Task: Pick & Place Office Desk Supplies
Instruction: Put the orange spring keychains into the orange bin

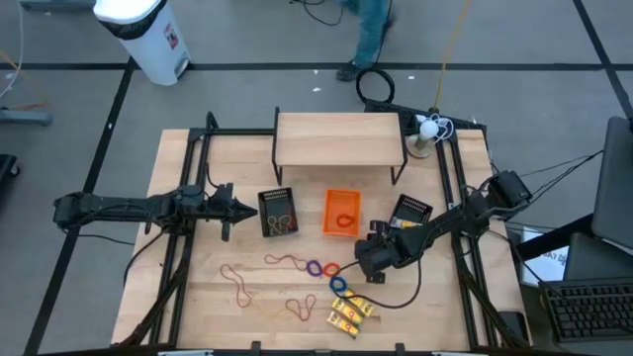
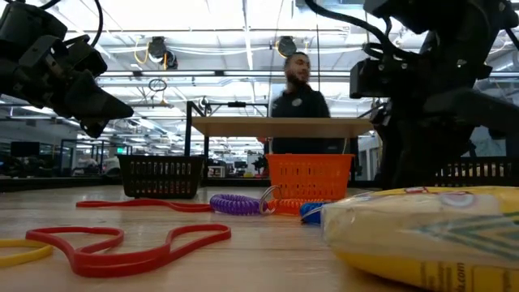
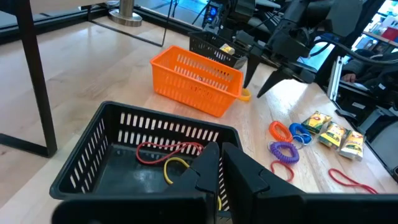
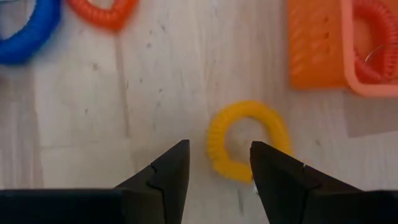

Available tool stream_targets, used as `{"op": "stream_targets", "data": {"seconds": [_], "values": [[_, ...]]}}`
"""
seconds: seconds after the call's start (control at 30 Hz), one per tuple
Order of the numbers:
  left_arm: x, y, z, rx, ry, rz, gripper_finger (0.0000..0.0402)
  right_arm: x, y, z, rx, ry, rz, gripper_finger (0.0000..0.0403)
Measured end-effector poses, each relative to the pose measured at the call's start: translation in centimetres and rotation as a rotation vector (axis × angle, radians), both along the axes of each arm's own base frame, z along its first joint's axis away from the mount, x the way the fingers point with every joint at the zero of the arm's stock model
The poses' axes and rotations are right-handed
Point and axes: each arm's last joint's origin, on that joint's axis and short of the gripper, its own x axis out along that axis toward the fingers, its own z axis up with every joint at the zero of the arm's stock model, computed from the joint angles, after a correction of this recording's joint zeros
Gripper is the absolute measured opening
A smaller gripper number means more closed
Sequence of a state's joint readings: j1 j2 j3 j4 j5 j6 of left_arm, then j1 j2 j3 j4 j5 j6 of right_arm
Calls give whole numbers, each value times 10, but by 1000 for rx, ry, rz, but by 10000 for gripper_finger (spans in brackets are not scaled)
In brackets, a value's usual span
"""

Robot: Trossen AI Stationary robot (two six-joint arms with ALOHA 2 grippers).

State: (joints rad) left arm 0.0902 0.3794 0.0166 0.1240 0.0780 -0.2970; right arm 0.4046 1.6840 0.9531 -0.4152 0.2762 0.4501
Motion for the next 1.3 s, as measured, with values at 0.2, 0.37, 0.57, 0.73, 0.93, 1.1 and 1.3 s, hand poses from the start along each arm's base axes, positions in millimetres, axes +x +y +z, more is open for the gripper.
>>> {"op": "stream_targets", "data": {"seconds": [0.2,0.37,0.57,0.73,0.93,1.1,1.3], "values": [[0,0,0,-25,0,6,19,-3,-1,-7,28,-10,-1,157],[0,0,0,-26,0,6,19,-6,-6,-13,32,-32,-38,155],[0,0,0,-26,0,5,19,-8,-12,-18,46,-22,-54,119],[0,0,0,-25,0,6,19,-7,-15,-22,111,-31,-68,42],[0,0,0,-25,0,6,19,-3,-9,-12,178,-79,-59,18],[0,0,0,-25,0,5,19,9,8,32,220,-272,53,6],[0,0,0,-23,0,5,19,6,14,89,205,-565,187,2]]}}
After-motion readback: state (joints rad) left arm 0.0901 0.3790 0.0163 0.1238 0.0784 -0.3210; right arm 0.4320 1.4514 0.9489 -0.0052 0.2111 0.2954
